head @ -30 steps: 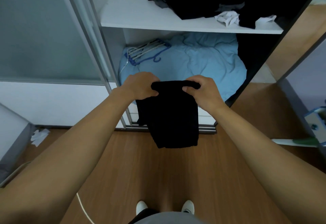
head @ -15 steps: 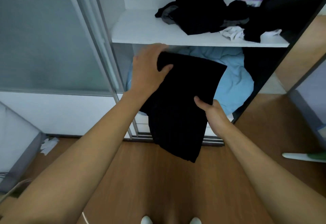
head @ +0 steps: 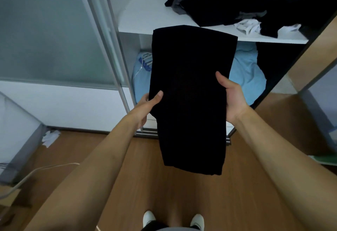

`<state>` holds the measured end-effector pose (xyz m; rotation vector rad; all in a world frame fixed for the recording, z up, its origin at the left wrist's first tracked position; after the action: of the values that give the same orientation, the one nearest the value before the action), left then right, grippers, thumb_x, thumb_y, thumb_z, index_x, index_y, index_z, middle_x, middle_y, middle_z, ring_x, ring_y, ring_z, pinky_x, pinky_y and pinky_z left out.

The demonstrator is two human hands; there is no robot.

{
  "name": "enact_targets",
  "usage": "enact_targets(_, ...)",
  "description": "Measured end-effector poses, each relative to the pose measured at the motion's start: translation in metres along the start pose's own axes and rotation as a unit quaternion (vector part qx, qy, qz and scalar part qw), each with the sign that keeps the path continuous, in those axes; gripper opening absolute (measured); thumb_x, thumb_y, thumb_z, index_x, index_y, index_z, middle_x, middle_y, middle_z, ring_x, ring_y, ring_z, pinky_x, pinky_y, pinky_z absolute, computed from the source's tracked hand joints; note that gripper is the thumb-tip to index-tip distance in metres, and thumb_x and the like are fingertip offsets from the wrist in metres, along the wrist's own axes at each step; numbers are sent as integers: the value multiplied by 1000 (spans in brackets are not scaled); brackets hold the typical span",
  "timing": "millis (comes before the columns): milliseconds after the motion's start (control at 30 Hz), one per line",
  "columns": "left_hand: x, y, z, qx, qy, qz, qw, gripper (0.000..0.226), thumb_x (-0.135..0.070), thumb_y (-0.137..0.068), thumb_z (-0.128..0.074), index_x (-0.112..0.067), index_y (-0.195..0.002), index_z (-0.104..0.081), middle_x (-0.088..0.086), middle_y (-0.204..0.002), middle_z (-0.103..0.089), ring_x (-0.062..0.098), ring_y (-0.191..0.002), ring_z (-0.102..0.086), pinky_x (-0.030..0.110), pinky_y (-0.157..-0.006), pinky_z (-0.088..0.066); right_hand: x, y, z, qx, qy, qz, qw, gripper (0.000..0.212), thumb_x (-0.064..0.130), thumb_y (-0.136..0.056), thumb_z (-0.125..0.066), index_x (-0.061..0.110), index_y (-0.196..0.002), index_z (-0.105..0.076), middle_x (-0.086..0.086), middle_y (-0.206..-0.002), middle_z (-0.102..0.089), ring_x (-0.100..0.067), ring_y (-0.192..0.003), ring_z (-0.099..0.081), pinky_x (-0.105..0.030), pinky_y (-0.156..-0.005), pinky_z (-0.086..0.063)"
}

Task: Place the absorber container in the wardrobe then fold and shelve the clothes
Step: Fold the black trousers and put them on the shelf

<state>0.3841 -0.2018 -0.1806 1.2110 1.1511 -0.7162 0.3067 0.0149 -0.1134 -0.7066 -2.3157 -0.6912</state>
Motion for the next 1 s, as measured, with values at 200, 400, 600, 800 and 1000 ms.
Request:
enact_targets(200, 27, 0, 1, -50, 33, 23, 998, 36, -48, -104, -41, -21, -114, -62, -5, -93, -68, 7, -84, -65, 26, -81, -48, 3, 0, -5, 19, -40, 19, 999, 39, 41, -95, -60, 16, -123, -70, 0, -111, -66, -19, -100, -65, -33, -102, -44)
enact_targets(400, 12, 2, -13, 31, 111, 22, 993, 37, -47, -106, -31, -26, -105, -61, -13, -64, -69, 6, -65, -66, 16, -56, -51, 7, -5, -9, 8, -32, 17, 999, 39, 43, -97, -58, 16, -121, -72, -1, -113, -69, -20, -104, -67, -35, -105, -46)
enact_targets(600, 11, 16, -24, 176, 135, 10, 975, 70, -76, -79, -54, -25, -128, -61, -2, -125, -70, 20, -118, -65, 29, -85, -57, 18, -3, 10, -66, -18, 63, 996, 41, 45, -96, -56, 12, -102, -80, -9, -114, -74, -25, -105, -72, -38, -82, -59)
enact_targets(800, -7, -1, -30, 83, 112, -37, 990, 28, -26, -87, -77, -15, -112, -71, 5, -102, -77, 20, -92, -74, 25, -73, -58, 27, -11, 28, -96, -24, 61, 993, 66, 63, -96, -43, 8, -104, -79, -17, -119, -71, -31, -109, -70, -43, -79, -61)
enact_targets(1000, -22, -8, -23, 22, 196, -45, 979, 10, -23, -90, -72, -19, -95, -80, 10, -104, -77, 25, -92, -75, 31, -73, -59, -27, -3, 42, -139, 146, 72, 977, 29, 32, -96, -62, 13, -115, -72, -5, -114, -75, -18, -107, -70, -28, -89, -57)
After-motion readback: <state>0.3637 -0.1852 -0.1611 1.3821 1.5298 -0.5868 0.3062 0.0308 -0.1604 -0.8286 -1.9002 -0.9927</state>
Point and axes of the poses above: each hand's wrist, its own y-axis away from the middle knuckle, its own z-axis out of the back of the hand, x = y × z, the point moved 6 cm from there along -y, towards the middle knuckle
